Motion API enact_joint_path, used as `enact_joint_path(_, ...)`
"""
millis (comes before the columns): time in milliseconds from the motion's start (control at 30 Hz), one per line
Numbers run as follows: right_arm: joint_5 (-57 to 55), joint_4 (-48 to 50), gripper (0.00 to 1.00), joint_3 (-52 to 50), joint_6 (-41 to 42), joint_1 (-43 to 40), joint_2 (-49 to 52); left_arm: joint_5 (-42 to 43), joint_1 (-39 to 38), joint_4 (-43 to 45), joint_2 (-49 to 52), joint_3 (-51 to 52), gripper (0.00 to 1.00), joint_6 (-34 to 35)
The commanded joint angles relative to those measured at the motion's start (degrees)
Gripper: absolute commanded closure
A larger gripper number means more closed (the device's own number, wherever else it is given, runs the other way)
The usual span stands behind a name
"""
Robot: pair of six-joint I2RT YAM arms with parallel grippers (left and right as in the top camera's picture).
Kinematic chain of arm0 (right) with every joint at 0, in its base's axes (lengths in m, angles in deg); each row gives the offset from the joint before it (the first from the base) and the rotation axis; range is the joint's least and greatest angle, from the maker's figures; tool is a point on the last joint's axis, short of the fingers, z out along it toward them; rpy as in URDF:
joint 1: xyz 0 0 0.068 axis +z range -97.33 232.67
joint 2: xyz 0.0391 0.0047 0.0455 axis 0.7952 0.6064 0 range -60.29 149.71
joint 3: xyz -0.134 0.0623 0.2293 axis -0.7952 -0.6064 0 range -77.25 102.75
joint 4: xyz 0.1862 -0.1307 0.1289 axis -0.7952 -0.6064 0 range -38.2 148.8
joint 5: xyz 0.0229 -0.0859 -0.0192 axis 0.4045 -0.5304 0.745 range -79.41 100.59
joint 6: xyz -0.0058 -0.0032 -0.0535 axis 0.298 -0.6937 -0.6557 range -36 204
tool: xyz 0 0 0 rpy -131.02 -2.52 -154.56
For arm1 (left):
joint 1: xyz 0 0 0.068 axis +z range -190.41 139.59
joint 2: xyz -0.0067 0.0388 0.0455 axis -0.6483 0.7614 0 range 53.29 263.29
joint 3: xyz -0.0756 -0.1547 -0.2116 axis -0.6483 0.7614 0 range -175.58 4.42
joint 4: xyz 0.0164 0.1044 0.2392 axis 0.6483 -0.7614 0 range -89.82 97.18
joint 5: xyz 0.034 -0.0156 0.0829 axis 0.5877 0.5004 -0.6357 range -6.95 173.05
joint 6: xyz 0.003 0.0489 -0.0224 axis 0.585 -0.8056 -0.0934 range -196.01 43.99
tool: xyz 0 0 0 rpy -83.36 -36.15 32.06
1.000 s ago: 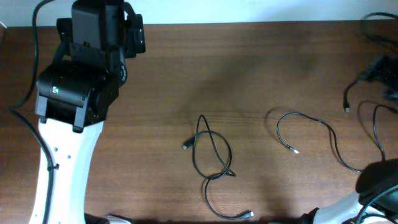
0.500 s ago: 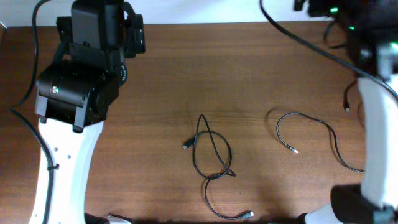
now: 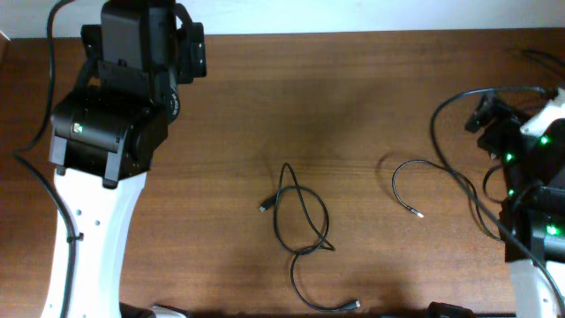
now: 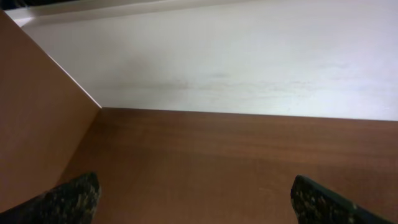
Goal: Untangle cables
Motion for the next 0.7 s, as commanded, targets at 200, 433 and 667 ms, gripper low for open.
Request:
enact_joint_path(200,9.8,-6.4,0.01,-3.6,33.5,3.0,26.0,0.2,0.3,0.9,-0.4,-0.6,0.01,0.7)
enact_joint_path(433,2.2,-10.7,0.04,-3.6,58.3,12.1,29.2,0.2,0.3,0.4,-0.4,-0.6,0.01,0.7)
enact_joint_path(667,1.6,-10.4,0.32,-3.6,56.7,14.0,34.8,0.0,0.3,0.2,-0.4,-0.6,0.01,0.0)
